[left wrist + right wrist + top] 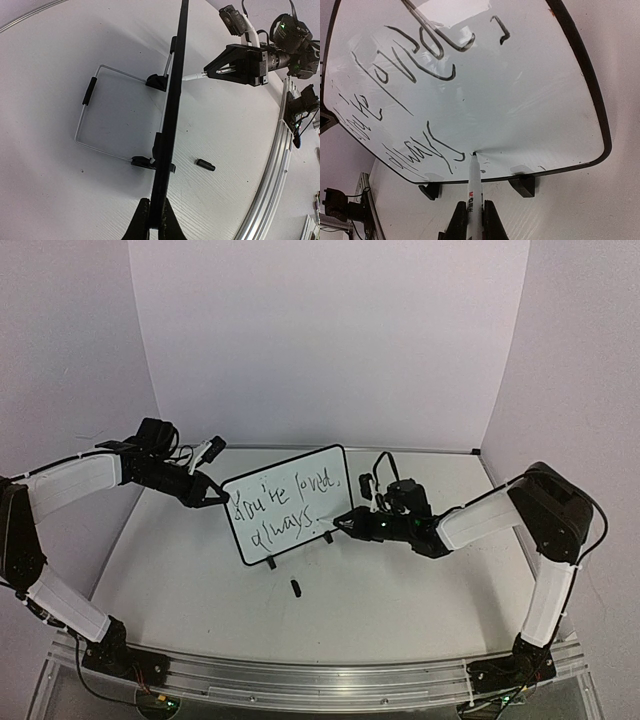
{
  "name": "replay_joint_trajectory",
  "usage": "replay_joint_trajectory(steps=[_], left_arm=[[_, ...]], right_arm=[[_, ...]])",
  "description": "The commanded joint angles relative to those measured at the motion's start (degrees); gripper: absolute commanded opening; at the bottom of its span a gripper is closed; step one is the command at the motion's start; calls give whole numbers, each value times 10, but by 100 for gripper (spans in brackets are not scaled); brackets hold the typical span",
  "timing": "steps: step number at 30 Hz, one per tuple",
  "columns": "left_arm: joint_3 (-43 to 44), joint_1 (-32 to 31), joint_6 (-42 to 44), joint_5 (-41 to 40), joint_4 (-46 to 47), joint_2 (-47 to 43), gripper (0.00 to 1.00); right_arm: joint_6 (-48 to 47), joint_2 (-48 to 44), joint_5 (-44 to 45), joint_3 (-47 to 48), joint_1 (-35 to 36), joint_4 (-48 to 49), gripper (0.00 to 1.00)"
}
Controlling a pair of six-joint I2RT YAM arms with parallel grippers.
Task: Write a sentence on the whiteboard
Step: Place the whiteboard at the center of the board.
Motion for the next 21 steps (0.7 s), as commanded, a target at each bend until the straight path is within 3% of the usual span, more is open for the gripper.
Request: replay_joint_trajectory(steps=[1,21], left_arm=[[11,-5,16,-42,-15,13,0],[12,-5,15,-43,-16,12,0]], right_arm=[[-6,10,8,21,-4,15,0],[-8,1,6,16,-7,17,0]])
